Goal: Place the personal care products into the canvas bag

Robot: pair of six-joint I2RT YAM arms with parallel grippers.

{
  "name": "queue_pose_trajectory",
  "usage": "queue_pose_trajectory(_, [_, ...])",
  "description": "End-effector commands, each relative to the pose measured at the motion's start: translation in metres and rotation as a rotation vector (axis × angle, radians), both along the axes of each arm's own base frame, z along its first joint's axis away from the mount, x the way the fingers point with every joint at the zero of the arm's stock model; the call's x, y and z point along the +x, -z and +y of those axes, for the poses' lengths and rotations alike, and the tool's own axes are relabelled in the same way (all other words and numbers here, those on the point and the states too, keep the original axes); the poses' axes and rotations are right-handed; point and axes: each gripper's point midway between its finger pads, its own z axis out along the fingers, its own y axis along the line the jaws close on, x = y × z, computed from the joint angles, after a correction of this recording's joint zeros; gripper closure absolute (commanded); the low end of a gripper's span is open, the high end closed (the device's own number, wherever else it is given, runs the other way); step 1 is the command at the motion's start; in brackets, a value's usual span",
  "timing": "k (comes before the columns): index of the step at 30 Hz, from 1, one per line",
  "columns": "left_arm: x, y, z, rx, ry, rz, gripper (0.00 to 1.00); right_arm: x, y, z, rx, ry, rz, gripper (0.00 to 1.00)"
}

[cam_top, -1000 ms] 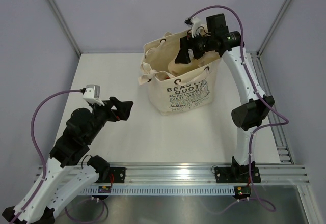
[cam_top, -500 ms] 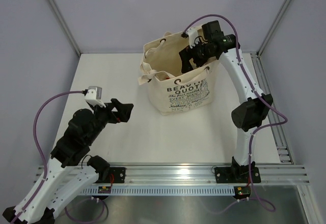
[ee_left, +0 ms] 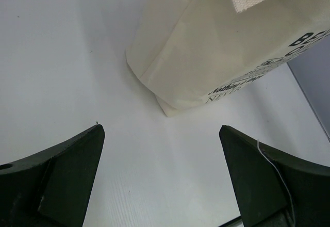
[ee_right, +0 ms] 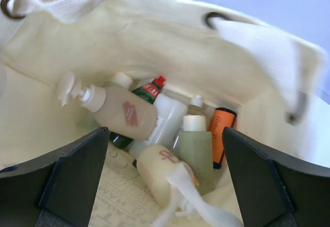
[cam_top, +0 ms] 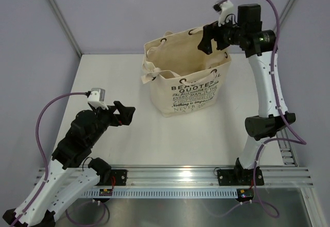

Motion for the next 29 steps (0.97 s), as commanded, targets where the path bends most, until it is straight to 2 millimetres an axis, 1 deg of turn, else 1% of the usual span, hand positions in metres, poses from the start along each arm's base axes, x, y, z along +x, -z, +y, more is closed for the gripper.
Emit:
queue_pose_trajectory(1, [0.001,-0.010,0.002,0.002,-0.004,-0.029,0.01,-0.006,-0.078,-0.054,0.173,0.174,-0.128,0.01])
queue_pose_trajectory(2, [0.000,-0.010,0.003,0.001,-0.006,-0.030,0.01,-0.005,-0.083,-0.069,0.184,0.227,-0.136,0.01])
queue_pose_trajectory(3, [0.000,-0.011,0.003,-0.001,-0.007,-0.034,0.01,-0.007,-0.093,-0.093,0.190,0.298,-0.165,0.00])
queue_pose_trajectory(4, [0.000,-0.012,0.005,-0.002,-0.013,-0.038,0.01,-0.008,-0.093,-0.105,0.183,0.349,-0.168,0.00])
queue_pose_trajectory(5, [-0.001,-0.010,0.006,-0.001,-0.016,-0.035,0.01,-0.005,-0.084,-0.126,0.149,0.443,-0.159,0.01])
queue_pose_trajectory(6, [-0.002,-0.012,0.007,-0.006,-0.020,-0.041,0.01,-0.018,-0.094,-0.137,0.139,0.489,-0.197,0.00])
queue_pose_trajectory(7, [-0.002,-0.011,0.008,-0.009,-0.025,-0.042,0.01,-0.022,-0.091,-0.158,0.114,0.557,-0.206,0.00])
queue_pose_trajectory(8, [-0.003,-0.010,0.009,-0.008,-0.030,-0.039,0.01,-0.021,-0.062,-0.175,0.060,0.643,-0.156,0.01])
queue_pose_trajectory(9, [-0.003,-0.010,0.010,-0.010,-0.035,-0.041,0.01,-0.039,-0.077,-0.184,0.058,0.691,-0.224,0.00])
queue_pose_trajectory(10, [-0.004,-0.010,0.012,-0.016,-0.043,-0.049,0.01,-0.039,-0.039,-0.199,-0.009,0.763,-0.169,0.01])
queue_pose_trajectory(11, [-0.004,-0.011,0.014,-0.021,-0.048,-0.054,0.01,-0.046,-0.034,-0.206,-0.039,0.787,-0.186,0.01])
queue_pose_trajectory(12, [-0.004,-0.007,0.014,-0.018,-0.052,-0.049,0.01,-0.061,-0.046,-0.210,-0.035,0.806,-0.256,0.01])
queue_pose_trajectory(13, [-0.005,-0.007,0.016,-0.023,-0.061,-0.055,0.01,-0.063,-0.016,-0.219,-0.079,0.842,-0.209,0.01])
queue_pose_trajectory(14, [-0.005,-0.006,0.017,-0.027,-0.064,-0.055,0.01,-0.069,-0.010,-0.221,-0.089,0.850,-0.206,0.01])
queue_pose_trajectory(15, [-0.005,-0.001,0.016,-0.023,-0.063,-0.047,0.01,-0.078,-0.009,-0.222,-0.080,0.870,-0.210,0.01])
queue_pose_trajectory(16, [-0.005,-0.001,0.016,-0.025,-0.063,-0.048,0.01,-0.082,-0.002,-0.223,-0.055,0.900,-0.189,0.01])
queue_pose_trajectory(17, [-0.005,0.001,0.017,-0.026,-0.065,-0.046,0.01,-0.086,0.016,-0.226,-0.063,0.922,-0.147,0.01])
queue_pose_trajectory(19, [-0.005,0.005,0.016,-0.020,-0.062,-0.039,0.01,-0.094,0.024,-0.226,-0.043,0.947,-0.132,0.01])
queue_pose_trajectory(20, [-0.005,0.007,0.015,-0.017,-0.060,-0.037,0.01,-0.096,0.036,-0.228,-0.057,0.958,-0.111,0.00])
queue_pose_trajectory(21, [-0.004,0.007,0.015,-0.016,-0.057,-0.037,0.01,-0.100,0.034,-0.230,-0.050,0.969,-0.130,0.01])
queue_pose_trajectory(23, [-0.004,0.008,0.014,-0.011,-0.052,-0.039,0.01,-0.102,0.045,-0.235,-0.067,1.001,-0.118,0.00])
queue_pose_trajectory(24, [-0.003,0.009,0.013,-0.008,-0.051,-0.036,0.01,-0.103,0.044,-0.237,-0.067,1.010,-0.128,0.00])
queue_pose_trajectory(25, [-0.003,0.011,0.012,-0.003,-0.045,-0.033,0.01,-0.104,0.048,-0.239,-0.079,1.021,-0.123,0.00])
queue_pose_trajectory(29, [-0.001,0.013,0.009,0.000,-0.036,-0.028,0.01,-0.105,0.054,-0.241,-0.073,1.034,-0.109,0.01])
